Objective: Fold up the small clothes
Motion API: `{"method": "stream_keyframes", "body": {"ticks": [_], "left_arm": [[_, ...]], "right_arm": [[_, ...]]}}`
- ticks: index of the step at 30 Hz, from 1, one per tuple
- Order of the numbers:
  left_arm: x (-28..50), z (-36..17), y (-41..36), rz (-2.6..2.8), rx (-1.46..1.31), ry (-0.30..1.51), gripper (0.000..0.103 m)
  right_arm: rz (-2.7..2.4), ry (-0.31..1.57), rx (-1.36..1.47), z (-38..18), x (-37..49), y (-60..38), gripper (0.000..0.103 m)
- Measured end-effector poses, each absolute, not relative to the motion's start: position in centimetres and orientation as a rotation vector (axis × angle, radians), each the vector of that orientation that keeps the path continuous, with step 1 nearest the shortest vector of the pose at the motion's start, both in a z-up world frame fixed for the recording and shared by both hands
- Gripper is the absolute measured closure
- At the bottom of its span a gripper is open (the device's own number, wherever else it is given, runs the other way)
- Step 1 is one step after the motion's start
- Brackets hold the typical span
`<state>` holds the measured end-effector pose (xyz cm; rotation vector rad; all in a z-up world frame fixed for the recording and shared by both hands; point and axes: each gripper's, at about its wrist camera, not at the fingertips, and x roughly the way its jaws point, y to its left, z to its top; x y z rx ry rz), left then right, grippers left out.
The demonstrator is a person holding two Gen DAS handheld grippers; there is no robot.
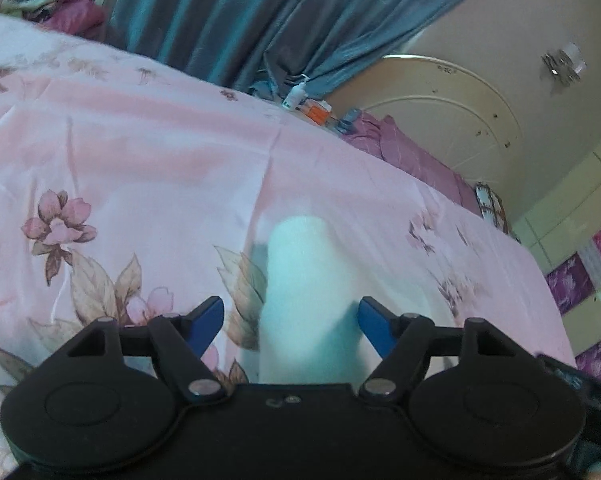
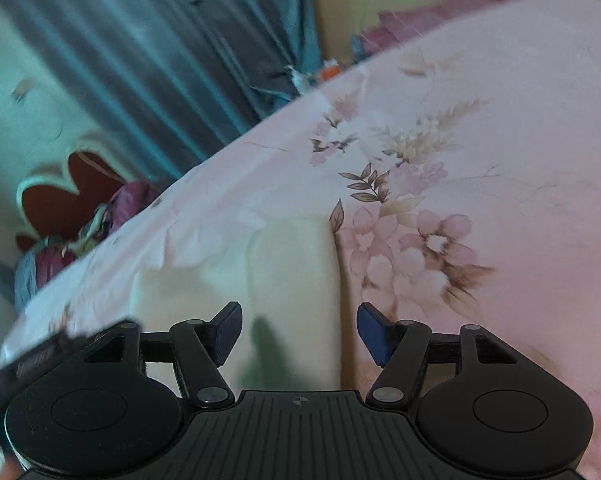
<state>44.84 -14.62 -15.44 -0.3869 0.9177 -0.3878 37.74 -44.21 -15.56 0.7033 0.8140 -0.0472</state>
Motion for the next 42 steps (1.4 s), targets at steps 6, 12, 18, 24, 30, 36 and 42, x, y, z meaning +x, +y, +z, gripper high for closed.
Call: {"method": "stream_keyframes", "body": {"ticks": [6, 12, 18, 24, 30, 36, 42], "left_arm": [[46.0, -16.9, -15.5, -0.394, -0.363, 0.933, 0.048], [44.9, -17.3, -16.1, -0.384, -0.283, 0.873, 0.049], [44.9, -15.2, -16.6, -0.378, -0.252, 0.817, 0.049], [46.0, -16.5, -17.6, -0.364, -0.228, 0.878, 0.04], [46.3, -16.9, -17.1, -0.354, -0.233, 0.898, 0.033], [46.4, -16.7, -17.0, -0.355, -0.213, 0.908, 0.031], [46.1, -16.2, -17.1, -0.346, -0.189, 0.906, 0.03]], "right_arm": [[-0.062, 0.796, 0.651, -16.3, 40.0, -43.6, 0.081], [-0.14, 0.784, 0.527, -17.9, 39.7, -43.4, 0.095], [-0.137, 0.686, 0.506, -15.2, 39.0, -43.8, 0.064], [-0.077, 0.697, 0.405, -14.3, 41.2, -41.3, 0.05], [-0.111, 0.79, 0.369, -17.6, 42.7, -41.1, 0.05], [-0.123, 0.789, 0.382, -16.8, 42.2, -41.8, 0.05], [-0.089, 0.731, 0.381, -14.5, 40.1, -41.3, 0.05]]}}
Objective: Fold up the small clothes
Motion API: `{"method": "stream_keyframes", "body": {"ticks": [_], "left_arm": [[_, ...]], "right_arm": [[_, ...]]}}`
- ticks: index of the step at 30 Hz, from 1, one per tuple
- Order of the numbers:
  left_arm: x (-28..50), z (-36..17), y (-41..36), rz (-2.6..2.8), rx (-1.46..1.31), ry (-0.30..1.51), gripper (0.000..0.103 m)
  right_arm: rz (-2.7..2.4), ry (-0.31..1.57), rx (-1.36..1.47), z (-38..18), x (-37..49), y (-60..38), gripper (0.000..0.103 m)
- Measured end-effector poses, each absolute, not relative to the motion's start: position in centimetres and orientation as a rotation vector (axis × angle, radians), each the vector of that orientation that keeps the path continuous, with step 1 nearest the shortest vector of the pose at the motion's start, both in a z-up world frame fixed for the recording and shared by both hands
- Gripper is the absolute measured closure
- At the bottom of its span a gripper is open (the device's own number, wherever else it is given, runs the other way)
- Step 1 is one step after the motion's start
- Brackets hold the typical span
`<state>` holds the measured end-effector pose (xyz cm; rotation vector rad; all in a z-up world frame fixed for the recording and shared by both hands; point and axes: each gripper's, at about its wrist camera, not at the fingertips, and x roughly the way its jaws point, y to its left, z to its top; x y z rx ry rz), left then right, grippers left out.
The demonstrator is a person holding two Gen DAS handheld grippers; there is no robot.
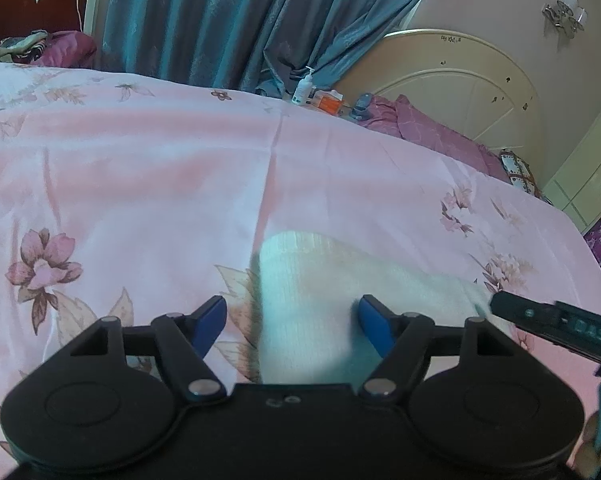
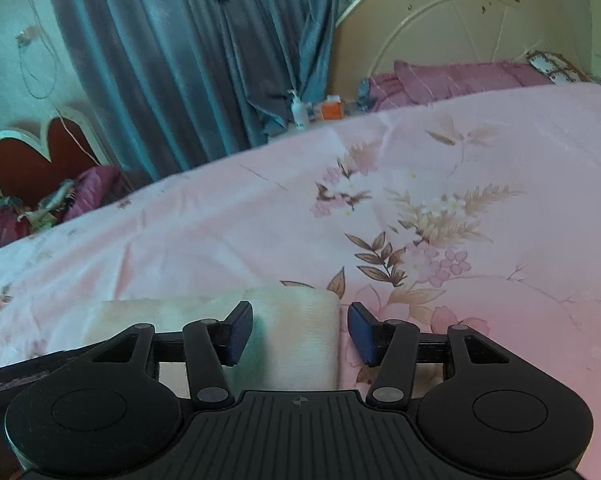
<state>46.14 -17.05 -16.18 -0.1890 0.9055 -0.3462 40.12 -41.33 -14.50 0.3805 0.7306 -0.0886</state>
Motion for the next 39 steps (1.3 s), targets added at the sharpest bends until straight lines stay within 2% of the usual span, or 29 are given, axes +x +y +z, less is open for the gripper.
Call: {"method": "stream_keyframes", "body": {"ticks": [4, 6, 7, 8, 14, 20, 23, 28, 31, 34, 39], "left_arm": [[45.1, -15.0, -16.9, -0.358, -0.169, 0.877, 0.037], [44.2, -14.2, -16.5, -0.38, -0.159, 0.854, 0.037], [43.6, -13.9, -16.3, -0.391, -0.157, 0.845, 0.037], [42.9, -13.6, -16.0, -0.402, -0.153, 0.842, 0.037], [39.1, -14.2, -15.1, -0.439, -0.148, 0.866, 0.038], [38.8, -15.7, -15.5, -0.414, -0.142, 0.886, 0.03], [38.0, -14.6, -15.3, -0.419, -0.146, 0.882, 0.036], [35.5, -15.0, -14.7, -0.451, -0.105, 0.882, 0.034], [34.8, -16.5, -14.4, -0.462, -0.11, 0.94, 0.035], [33.6, -16.0, -14.1, -0.491, -0.104, 0.941, 0.039], [31.6, -16.4, -13.6, -0.543, -0.094, 0.968, 0.039]], "right_arm": [[-0.05, 0.707, 0.337, -13.5, 38.4, -40.5, 0.051], [-0.03, 0.703, 0.334, -13.2, 37.4, -40.3, 0.065], [-0.019, 0.706, 0.337, -13.2, 36.9, -40.2, 0.078], [-0.007, 0.709, 0.342, -13.2, 36.3, -40.1, 0.079], [0.029, 0.731, 0.288, -14.0, 33.6, -38.6, 0.079], [-0.011, 0.784, 0.233, -16.4, 34.0, -38.5, 0.079], [0.001, 0.757, 0.266, -15.1, 32.9, -38.7, 0.079], [0.012, 0.774, 0.237, -15.0, 30.2, -38.0, 0.079], [-0.002, 0.831, 0.233, -16.0, 29.5, -37.8, 0.079], [-0.01, 0.809, 0.293, -15.1, 27.5, -38.2, 0.079], [-0.022, 0.863, 0.313, -15.4, 23.9, -36.9, 0.079]]}}
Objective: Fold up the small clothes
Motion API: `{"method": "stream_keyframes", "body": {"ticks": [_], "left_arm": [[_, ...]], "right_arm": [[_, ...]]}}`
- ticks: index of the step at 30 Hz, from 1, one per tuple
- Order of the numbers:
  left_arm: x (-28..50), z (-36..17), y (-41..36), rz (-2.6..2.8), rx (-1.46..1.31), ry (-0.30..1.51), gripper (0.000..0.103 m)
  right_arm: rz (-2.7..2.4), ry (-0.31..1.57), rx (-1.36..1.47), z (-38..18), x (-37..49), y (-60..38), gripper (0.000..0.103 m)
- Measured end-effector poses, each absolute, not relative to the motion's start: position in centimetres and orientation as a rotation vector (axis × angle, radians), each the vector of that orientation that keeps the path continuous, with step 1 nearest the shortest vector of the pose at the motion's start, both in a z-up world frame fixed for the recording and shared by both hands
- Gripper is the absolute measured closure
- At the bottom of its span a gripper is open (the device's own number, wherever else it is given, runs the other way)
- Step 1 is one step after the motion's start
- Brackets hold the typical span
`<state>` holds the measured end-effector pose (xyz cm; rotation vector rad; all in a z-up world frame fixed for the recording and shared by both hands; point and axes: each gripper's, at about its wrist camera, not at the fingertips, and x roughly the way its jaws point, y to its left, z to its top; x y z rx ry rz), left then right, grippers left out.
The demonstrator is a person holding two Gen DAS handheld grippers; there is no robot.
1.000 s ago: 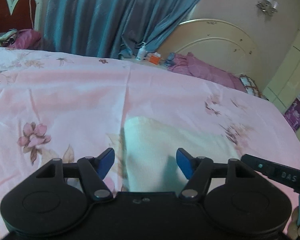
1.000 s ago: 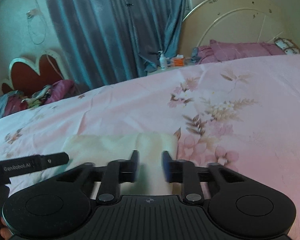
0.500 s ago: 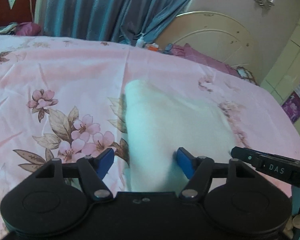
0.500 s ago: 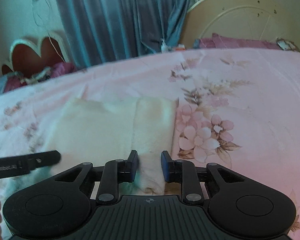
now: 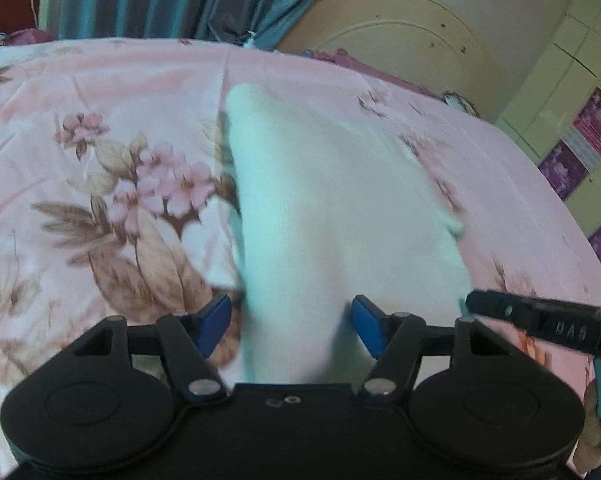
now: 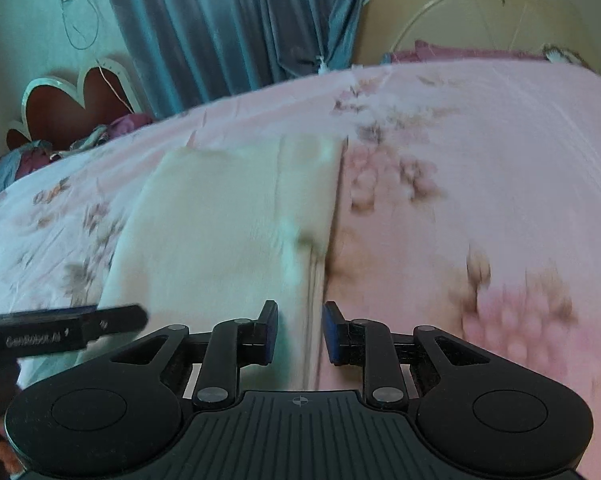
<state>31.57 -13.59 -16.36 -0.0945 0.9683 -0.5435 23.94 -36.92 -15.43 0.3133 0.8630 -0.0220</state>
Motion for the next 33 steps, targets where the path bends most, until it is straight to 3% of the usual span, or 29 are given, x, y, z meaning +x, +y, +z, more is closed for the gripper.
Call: {"method": "stream_keyframes", "body": {"ticks": [15, 22, 24, 26, 27, 33], "left_arm": [[29.9, -16.5, -13.7, -0.619, -0.002, 0.975, 0.036], [30.2, -16.4, -14.1, -0.613, -0.004, 0.994, 0.031], [30.3, -16.3, -14.1, -0.612, -0.024, 1.007, 0.023], [30.7, -16.1, -13.9, -0.613, -0.081, 1.035, 0.016], [31.0, -16.0, -13.8, -0.603, -0.113, 1.05, 0.015], [32.8, -14.5, -13.3, -0.562, -0.225, 1.03, 0.015]], "right_arm": [[-0.159, 0.914, 0.454, -17.1, 21.1, -36.7, 0.079], [-0.128, 0.92, 0.448, -17.3, 21.3, -36.9, 0.079], [-0.105, 0.914, 0.487, -17.2, 21.1, -37.6, 0.073], [-0.097, 0.905, 0.504, -16.7, 21.0, -38.1, 0.046], [-0.09, 0.891, 0.496, -16.4, 21.0, -38.1, 0.04], [-0.04, 0.851, 0.521, -15.4, 23.1, -39.5, 0.037]]}}
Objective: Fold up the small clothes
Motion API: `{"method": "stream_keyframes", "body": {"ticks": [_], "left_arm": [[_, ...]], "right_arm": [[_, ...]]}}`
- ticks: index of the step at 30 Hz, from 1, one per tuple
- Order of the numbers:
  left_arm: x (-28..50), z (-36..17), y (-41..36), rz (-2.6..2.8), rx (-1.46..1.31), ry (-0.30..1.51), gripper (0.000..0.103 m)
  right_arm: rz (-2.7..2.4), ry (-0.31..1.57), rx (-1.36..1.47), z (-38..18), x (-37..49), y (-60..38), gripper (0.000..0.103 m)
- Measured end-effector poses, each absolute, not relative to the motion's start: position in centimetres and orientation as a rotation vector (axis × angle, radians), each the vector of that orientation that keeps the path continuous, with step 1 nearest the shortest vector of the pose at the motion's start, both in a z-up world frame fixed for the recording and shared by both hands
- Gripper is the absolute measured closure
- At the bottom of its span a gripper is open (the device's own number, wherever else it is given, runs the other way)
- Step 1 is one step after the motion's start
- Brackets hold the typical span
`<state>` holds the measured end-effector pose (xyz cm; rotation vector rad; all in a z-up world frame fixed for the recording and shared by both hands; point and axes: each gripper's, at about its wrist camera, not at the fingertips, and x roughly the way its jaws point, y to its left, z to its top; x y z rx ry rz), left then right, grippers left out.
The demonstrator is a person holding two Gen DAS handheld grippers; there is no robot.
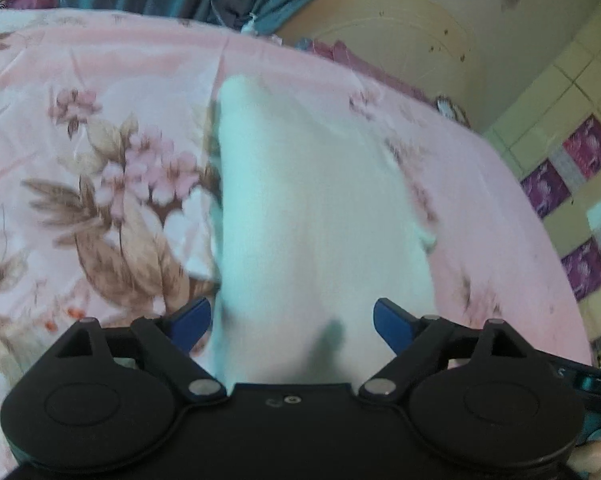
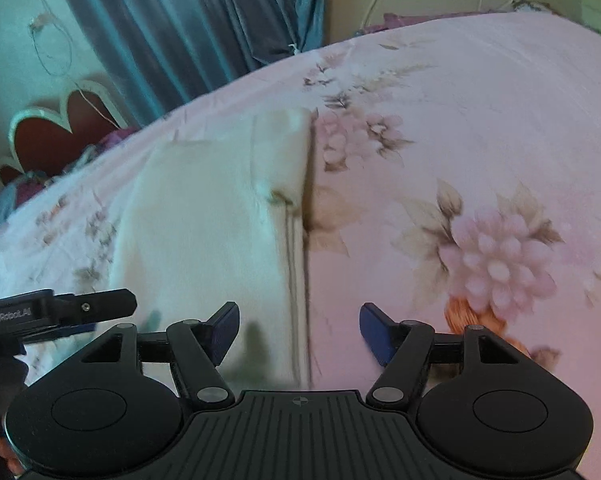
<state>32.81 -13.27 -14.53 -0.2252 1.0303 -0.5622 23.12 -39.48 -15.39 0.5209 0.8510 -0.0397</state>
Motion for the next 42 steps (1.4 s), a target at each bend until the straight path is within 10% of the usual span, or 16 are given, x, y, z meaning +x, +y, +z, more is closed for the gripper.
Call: {"method": "stream_keyframes", "body": {"ticks": [21, 23, 28, 42], "left_arm": [[39.9, -17.2, -15.7, -0.591, -0.245, 1.039, 0.023], [39.9, -17.2, -16.0, -0.606, -0.241, 1.034, 0.038], [39.3, -16.3, -16.9, -0.604, -0.18, 1.003, 0.058], [37.7, -9.8, -14.0, -0.621, -0.087, 0.879, 0.064]], "right_arm": [[0.086, 0.801, 0.715, -19.2, 33.6, -42.3, 0.026], [0.119, 0.815, 0.709, -19.4, 34.1, -41.8, 0.055], [0.14, 0.825, 0.734, -19.2, 34.4, -42.0, 0.068], [0.226, 0.719, 0.758, -13.5, 34.0, -36.9, 0.072]]}}
